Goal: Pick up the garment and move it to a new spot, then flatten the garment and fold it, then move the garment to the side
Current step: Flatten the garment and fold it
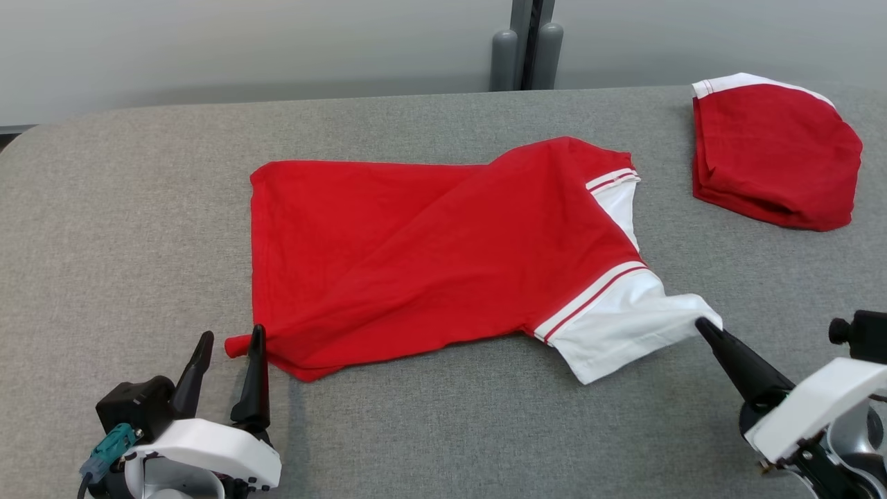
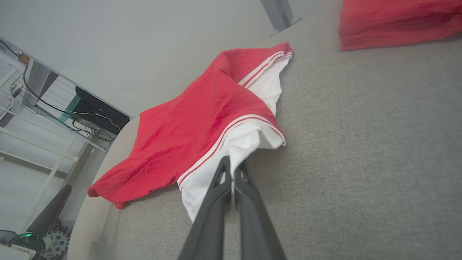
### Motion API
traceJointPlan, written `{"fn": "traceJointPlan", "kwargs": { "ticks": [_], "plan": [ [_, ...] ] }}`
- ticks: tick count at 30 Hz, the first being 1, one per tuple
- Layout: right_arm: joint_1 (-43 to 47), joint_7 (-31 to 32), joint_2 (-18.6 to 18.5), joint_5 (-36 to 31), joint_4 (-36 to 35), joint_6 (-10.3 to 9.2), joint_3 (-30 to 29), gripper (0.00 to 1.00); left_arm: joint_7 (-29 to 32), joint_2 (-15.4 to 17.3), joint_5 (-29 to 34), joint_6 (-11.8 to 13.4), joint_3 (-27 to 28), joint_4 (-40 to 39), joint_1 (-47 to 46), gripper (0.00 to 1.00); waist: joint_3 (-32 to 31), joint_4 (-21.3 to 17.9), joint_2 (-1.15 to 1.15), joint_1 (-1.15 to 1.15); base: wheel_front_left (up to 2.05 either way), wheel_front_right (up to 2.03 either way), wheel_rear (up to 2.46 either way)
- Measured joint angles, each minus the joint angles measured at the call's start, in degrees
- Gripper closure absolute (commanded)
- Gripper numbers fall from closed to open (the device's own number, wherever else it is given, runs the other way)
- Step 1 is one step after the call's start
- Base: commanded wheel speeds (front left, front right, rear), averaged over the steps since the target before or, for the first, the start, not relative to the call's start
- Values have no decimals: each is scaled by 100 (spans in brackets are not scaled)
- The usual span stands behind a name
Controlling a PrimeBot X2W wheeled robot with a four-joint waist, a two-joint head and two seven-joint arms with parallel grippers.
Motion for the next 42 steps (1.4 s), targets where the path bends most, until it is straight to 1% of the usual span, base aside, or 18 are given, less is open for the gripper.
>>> {"fn": "traceJointPlan", "kwargs": {
  "ticks": [4, 7, 10, 14, 17, 23, 24, 25, 26, 27, 31, 35, 38, 42],
  "plan": [
    [294, 138, -124, 360, -157, 0, -235, 100, 33, 5, -27, 0, -8, 48, -1, 0, -10, 35, 0, 0, 0, 0, 0],
    [503, 285, -331, 264, -21, 0, -504, 100, 37, 26, -46, 9, 4, 64, 7, 0, -11, 51, 0, 0, 0, 0, 0],
    [633, 566, -352, 66, 157, 0, -610, 100, 59, 29, -55, 9, -8, 74, 18, 0, -13, 60, 0, 0, 0, 0, 0],
    [683, 836, -279, -308, 343, 0, -797, 100, 84, 36, -88, 9, -19, 78, 26, 0, -14, 71, 0, 0, 0, 0, 0],
    [671, 979, -67, -378, 348, 0, -844, 100, 133, 37, -94, 9, -38, 94, 26, 0, -24, 86, 0, 0, 0, 0, 0],
    [705, 1466, 169, -724, 545, 0, -949, 100, 309, 41, -153, 8, -138, 120, 61, 0, -47, 134, 0, 0, 0, 0, 0],
    [703, 1470, 218, -770, 535, 0, -976, 90, 311, 41, -153, 8, -141, 110, 61, 0, -44, 144, 0, 0, 0, 0, 0],
    [701, 1489, 256, -843, 534, 0, -1009, 56, 335, 40, -153, 8, -144, 104, 61, 0, -40, 151, 0, 0, 0, 0, 0],
    [701, 1495, 285, -945, 541, 0, -1049, 7, 336, 41, -154, 9, -146, 100, 60, 0, -35, 157, 0, 0, 0, 0, 0],
    [699, 1495, 307, -1028, 544, 0, -1100, 0, 336, 41, -154, 9, -148, 96, 60, 0, -30, 162, 0, 0, 0, 0, 0],
    [642, 1436, 422, -1251, 509, 0, -1222, 0, 336, 66, -154, 36, -141, 60, 58, 0, -21, 159, 0, 0, 0, 0, 0],
    [556, 1252, 434, -1395, 345, 0, -1314, 0, 335, 79, -154, 53, -138, 16, 58, 0, -29, 134, 0, 0, 0, 0, 0],
    [519, 981, 435, -1436, 101, 0, -1339, 0, 297, 87, -149, 77, -131, -42, 57, 0, -49, 124, 0, 0, 0, 0, 0],
    [303, 325, 389, -1674, -245, 0, -1408, 0, 222, 140, -97, 129, -74, -168, 55, 0, -89, 112, 0, 0, 0, 0, 0]
  ]
}}
